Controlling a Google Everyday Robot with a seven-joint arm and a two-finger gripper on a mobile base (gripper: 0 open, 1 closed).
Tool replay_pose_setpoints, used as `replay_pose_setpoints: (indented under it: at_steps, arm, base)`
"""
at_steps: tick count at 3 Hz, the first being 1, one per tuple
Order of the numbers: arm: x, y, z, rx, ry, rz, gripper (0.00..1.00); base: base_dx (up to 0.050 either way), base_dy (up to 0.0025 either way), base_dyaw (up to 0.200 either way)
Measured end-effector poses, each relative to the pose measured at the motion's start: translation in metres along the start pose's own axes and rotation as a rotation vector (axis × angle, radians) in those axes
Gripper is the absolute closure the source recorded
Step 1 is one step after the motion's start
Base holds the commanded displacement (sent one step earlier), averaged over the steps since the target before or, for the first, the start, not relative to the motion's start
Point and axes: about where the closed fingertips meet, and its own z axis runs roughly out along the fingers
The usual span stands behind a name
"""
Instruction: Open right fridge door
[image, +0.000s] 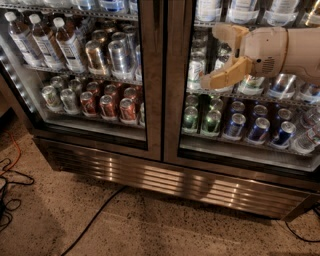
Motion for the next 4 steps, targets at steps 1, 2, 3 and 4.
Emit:
replay_pose_setpoints:
  at_steps: [1, 2, 3, 4]
  arm:
    - [-0.003, 0.002, 0.004, -0.027, -0.018, 0.004, 0.00]
    - [-0.012, 0.005, 0.007, -0.080, -0.140, 0.047, 0.00]
    - [-0.012, 0.005, 0.007, -0.080, -0.140, 0.047, 0.00]
    - [-0.015, 0.007, 0.015, -0.102, -0.129, 0.045, 0.00]
  base:
    - [0.000, 0.00000, 0.000]
    - [0.000, 0.00000, 0.000]
    - [0.000, 0.00000, 0.000]
    - [0.000, 0.00000, 0.000]
